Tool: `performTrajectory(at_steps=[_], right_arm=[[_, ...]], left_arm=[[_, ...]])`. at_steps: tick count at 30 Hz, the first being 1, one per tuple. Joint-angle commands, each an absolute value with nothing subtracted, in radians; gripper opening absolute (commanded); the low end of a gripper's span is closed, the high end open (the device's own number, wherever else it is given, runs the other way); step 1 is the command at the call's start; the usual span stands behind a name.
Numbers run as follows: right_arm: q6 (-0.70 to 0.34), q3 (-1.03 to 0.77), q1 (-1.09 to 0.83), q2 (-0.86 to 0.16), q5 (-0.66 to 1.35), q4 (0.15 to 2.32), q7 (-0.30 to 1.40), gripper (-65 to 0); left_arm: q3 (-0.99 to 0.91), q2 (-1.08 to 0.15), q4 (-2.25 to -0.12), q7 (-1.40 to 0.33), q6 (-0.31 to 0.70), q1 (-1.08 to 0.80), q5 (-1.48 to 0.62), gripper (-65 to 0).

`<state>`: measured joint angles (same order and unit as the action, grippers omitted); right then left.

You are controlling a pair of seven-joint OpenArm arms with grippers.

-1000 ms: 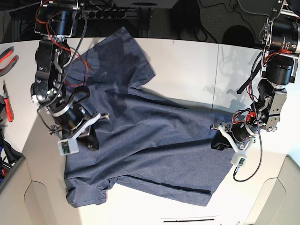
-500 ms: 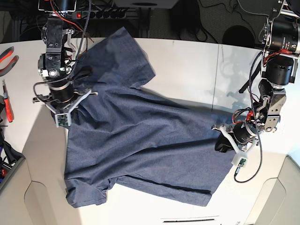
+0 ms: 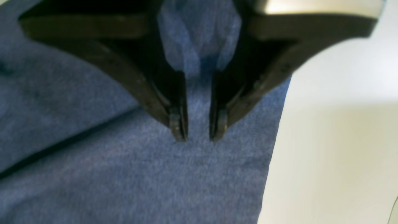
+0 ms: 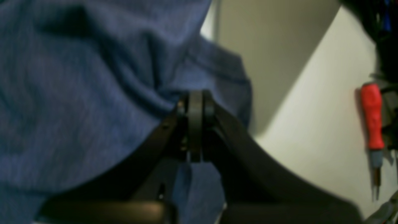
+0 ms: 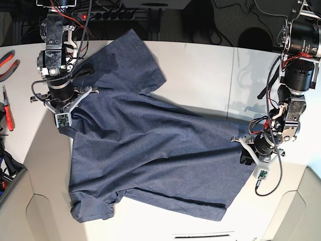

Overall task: Layout the t-shirt on the table in an organized manner, then fold the t-shirt properly
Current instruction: 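Grasp the shirt shoulder with the right gripper and stretch it from the left gripper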

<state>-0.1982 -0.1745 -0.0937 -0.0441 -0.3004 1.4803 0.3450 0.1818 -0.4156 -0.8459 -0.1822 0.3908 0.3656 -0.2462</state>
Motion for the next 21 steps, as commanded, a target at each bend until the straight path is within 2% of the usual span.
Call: performTrajectory(at_steps=[1,5,8,9,14,21], right_arm=[[-0.211,-0.175,-0.087,-0.054,-0.299,1.504,0.322,-65.0],[-0.253,-0.175,-0.109,-0.055,-0.264,1.520,0.321,-65.0],[-0.270,-0.175,-0.115,-0.055,-0.230,1.524,0.323,-65.0],[-0.270,-0.175,-0.117,-0.055,-0.219,1.524,0.322,-65.0],[-0.270,-0.175,-0.117,-0.055,-0.159,1.523,0.323,-65.0],[-0.269,-0.175,-0.117,-0.055,-0.093,1.522,0.323,-65.0]], left_arm=[[0.175,-0.430,-0.861,-0.157,0.384,0.393,-0.244,-49.3],[0.175,-0.430,-0.861,-0.170,0.385,0.393,-0.242,-51.6],[0.175,-0.430,-0.861,-0.184,0.384,0.393,-0.241,-63.3],[0.175,-0.430,-0.861,-0.184,0.384,0.393,-0.241,-65.0],[0.175,-0.430,-0.861,-0.197,0.324,0.393,-0.162,-65.0],[0.175,-0.430,-0.861,-0.270,0.322,0.390,-0.137,-65.0]])
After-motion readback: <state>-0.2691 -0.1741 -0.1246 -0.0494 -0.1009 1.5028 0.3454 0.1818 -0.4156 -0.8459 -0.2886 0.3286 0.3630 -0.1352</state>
